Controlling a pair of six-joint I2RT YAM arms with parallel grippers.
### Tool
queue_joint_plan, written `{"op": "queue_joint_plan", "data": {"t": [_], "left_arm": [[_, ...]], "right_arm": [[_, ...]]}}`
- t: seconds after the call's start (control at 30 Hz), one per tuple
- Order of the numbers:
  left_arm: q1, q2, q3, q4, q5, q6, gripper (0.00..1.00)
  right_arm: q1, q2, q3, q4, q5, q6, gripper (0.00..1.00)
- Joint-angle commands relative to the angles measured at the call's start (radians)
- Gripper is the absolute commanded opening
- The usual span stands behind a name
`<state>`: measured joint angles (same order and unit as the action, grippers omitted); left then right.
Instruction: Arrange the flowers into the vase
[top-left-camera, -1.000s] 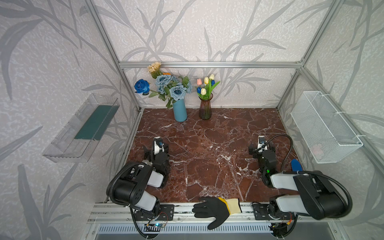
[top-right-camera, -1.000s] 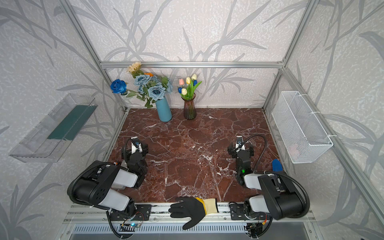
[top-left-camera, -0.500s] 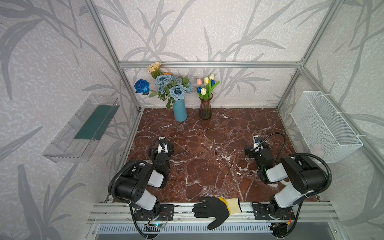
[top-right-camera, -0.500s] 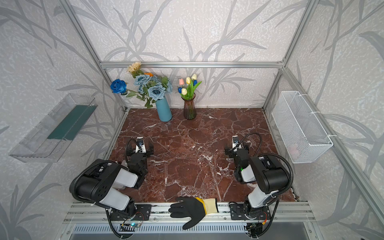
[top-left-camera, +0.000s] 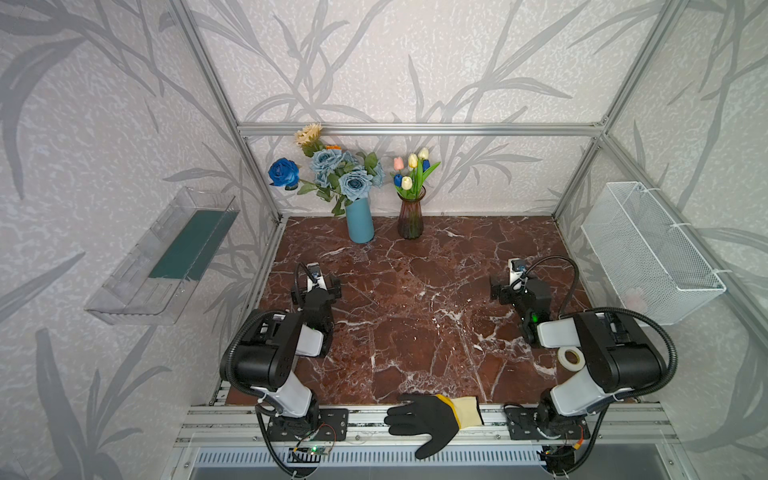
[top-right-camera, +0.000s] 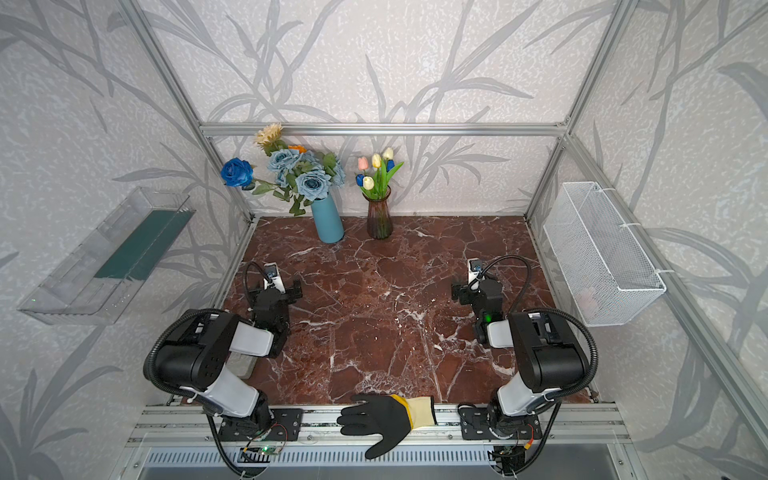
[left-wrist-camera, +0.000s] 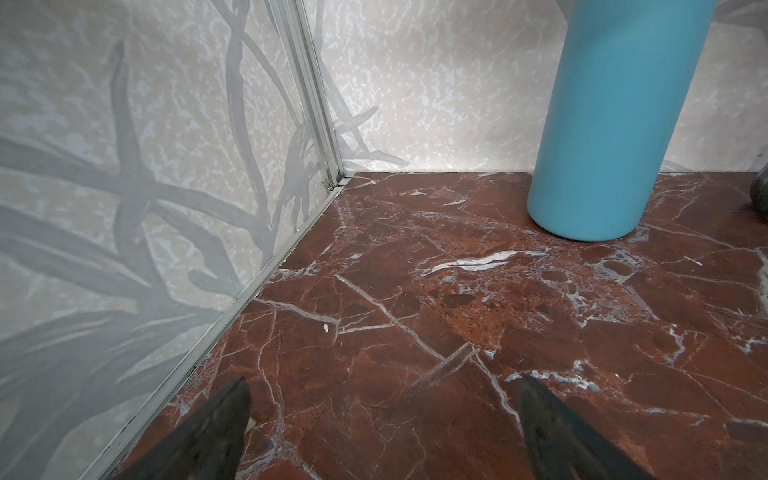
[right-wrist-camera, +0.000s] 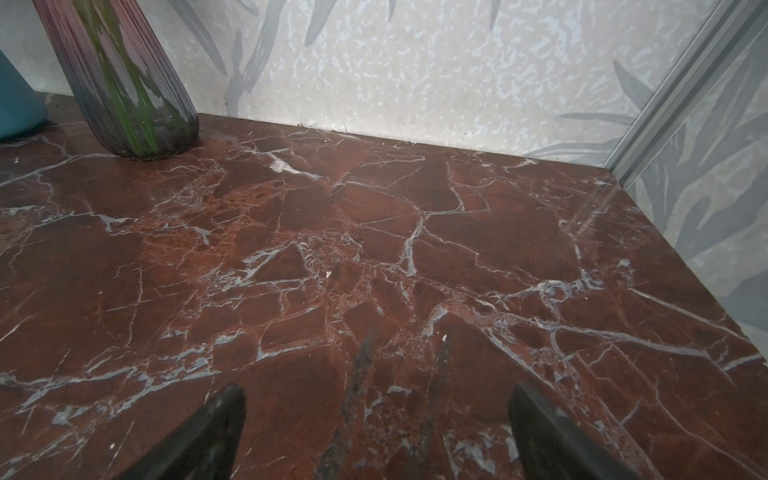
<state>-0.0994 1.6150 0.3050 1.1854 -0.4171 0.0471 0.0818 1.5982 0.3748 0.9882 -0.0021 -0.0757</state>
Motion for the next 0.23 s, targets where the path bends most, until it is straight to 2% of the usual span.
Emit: {"op": "queue_joint_plan", "data": {"t": [0.0, 0.2], "left_arm": [[0.010, -0.018, 0.012, -0.064, 0.011, -0.038, 0.99], [0.014, -0.022, 0.018, -0.079, 0.020, -0.040, 0.99]], "right_arm": [[0.001, -0.013, 0.001, -0.009, -0.017, 0.007, 0.99], [0.001, -0.013, 0.001, -0.011, -0.018, 0.008, 0.99]]}}
